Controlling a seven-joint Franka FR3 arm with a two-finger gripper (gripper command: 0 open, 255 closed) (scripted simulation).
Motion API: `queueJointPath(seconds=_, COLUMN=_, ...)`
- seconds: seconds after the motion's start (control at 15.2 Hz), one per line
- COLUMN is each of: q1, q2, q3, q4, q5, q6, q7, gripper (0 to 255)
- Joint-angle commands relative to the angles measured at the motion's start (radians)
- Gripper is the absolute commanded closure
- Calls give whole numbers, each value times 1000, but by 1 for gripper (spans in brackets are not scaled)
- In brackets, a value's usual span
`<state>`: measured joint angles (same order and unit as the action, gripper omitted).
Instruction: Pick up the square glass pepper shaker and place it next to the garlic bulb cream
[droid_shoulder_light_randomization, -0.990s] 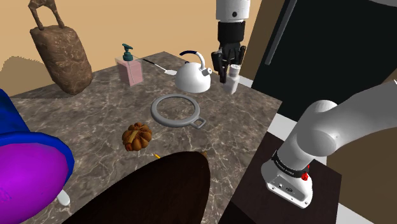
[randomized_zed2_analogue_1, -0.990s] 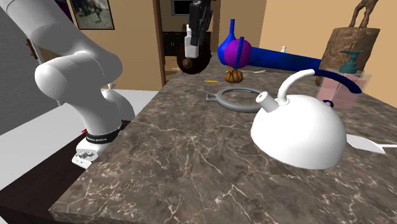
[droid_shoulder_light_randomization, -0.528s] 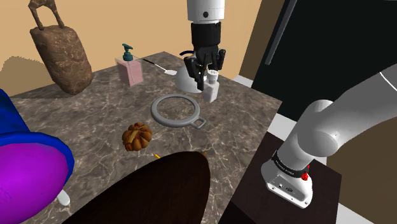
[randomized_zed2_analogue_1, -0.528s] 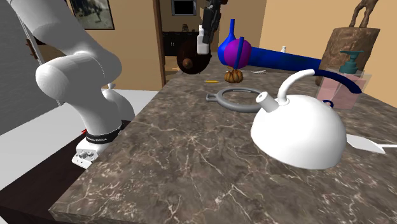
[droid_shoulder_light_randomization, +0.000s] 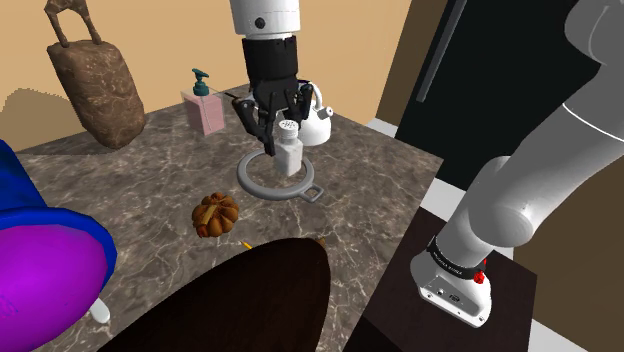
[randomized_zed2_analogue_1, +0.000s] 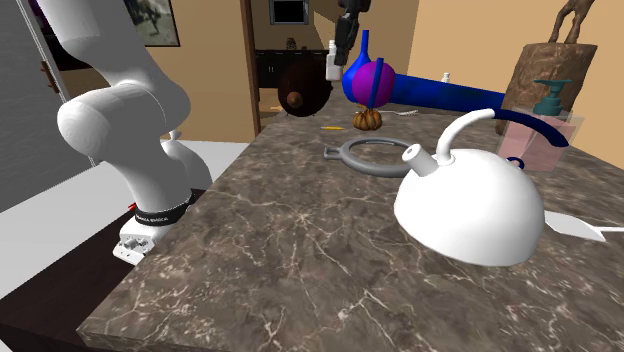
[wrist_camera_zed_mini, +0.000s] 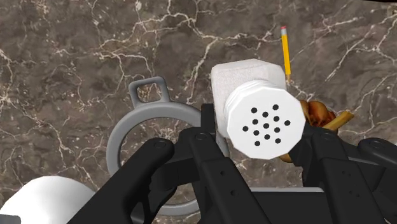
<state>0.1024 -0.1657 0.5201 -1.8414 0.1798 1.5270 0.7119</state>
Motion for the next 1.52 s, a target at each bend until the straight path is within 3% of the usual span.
queueJointPath(seconds=0.0, q1=5, q2=15, q3=10, q4=-5, q5=-3, q6=21, q7=14, gripper=255)
queueJointPath(seconds=1.45, q1=14, q2=50, q3=31, q4=-269, q5=-6, q6=315, q7=-3, gripper=255)
